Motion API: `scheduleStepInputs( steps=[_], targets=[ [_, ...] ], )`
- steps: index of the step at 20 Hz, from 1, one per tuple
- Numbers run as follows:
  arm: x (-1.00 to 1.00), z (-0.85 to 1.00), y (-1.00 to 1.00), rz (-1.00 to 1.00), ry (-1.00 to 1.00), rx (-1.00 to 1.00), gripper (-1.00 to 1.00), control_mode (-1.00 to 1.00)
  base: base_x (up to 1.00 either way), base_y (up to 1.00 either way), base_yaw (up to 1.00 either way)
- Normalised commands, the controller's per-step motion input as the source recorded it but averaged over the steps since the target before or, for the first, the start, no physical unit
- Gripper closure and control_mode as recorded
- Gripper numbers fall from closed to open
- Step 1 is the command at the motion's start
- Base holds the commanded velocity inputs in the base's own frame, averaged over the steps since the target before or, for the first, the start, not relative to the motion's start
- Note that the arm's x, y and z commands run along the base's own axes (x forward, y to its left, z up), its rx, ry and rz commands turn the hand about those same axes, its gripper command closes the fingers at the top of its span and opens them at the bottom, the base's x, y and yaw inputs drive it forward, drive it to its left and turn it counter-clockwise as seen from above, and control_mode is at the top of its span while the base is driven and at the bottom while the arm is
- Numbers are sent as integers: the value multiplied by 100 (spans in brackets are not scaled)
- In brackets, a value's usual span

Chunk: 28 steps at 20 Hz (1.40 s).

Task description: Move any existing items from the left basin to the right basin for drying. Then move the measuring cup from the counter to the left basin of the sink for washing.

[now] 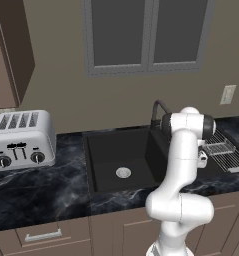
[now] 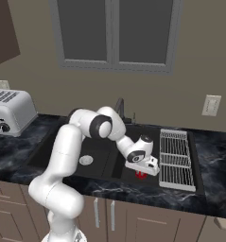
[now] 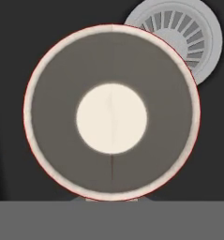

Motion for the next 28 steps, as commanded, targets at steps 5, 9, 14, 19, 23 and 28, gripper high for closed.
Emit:
scheduleStepInputs(
  steps=[5,9,14,19,23,28],
  targets=[
    [5,-14,0,0,0,0,100,-100,0,0,0],
    [7,-14,0,0,0,0,100,-100,0,0,0],
    [6,-13,0,0,0,0,100,-100,0,0,0],
    [4,-12,0,0,0,0,-100,-100,0,0,0],
    [0,-3,0,0,0,0,-100,-100,0,0,0],
    [-1,1,0,0,0,0,-100,-100,0,0,0]
  ],
)
